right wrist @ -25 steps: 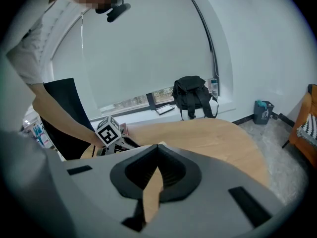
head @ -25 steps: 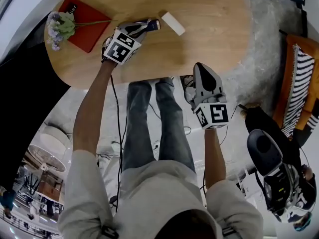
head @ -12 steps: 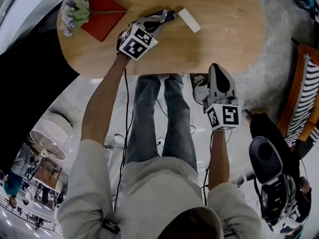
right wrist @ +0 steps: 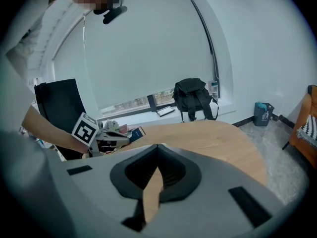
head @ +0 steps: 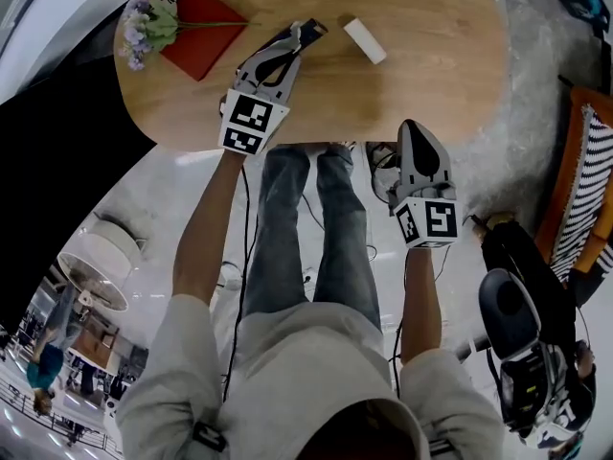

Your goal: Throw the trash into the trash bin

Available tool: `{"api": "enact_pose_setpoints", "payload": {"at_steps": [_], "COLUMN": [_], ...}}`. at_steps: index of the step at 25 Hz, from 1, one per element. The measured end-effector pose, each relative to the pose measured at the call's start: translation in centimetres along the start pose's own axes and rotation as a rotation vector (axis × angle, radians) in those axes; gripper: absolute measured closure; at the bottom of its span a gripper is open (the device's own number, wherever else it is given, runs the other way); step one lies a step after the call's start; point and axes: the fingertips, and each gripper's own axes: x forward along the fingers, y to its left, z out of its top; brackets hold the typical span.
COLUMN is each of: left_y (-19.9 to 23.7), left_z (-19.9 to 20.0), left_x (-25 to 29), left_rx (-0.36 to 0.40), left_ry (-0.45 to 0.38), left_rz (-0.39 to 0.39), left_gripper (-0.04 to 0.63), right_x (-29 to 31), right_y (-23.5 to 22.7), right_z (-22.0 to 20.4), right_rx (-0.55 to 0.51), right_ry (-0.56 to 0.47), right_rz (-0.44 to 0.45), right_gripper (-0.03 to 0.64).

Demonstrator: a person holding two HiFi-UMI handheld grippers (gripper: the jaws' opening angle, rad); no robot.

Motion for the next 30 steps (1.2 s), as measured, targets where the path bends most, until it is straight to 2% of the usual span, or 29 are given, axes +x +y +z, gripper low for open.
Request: {"api": "enact_pose_setpoints", "payload": {"at_steps": [9,16,21,30], "left_y": [-3.3,-5.4,-8.1,-16.1], "left_z": [4.9,5.3,6.8,8.4], "left_x": [-5.7,-7.7,-5.5,-1.7], "left_rx": [-0.021,-0.026,0.013,0.142], "left_ry": [-0.182,-0.210,-0.208,-0.160], "left_rz": [0.036,0.013,-0.050,-0.247], "left_gripper": [0.577,0.577,0.577,0.577], "right_x": [-1.2,-2.9,-5.2,-11.4], "right_y": [-0.2,-0.8,-3.1,-7.5], "right_z": [-0.3,-0.7,-1.5,-3.7], "right_rx": [0.019,0.047,0.081,0.174], "right_ry": [-0.025,-0.054,-0.072,-0.136], "right_rz": [-0.035,-0.087,-0.147,-0.316], "right_gripper": [0.588,0.588,0.588,0.588]}}
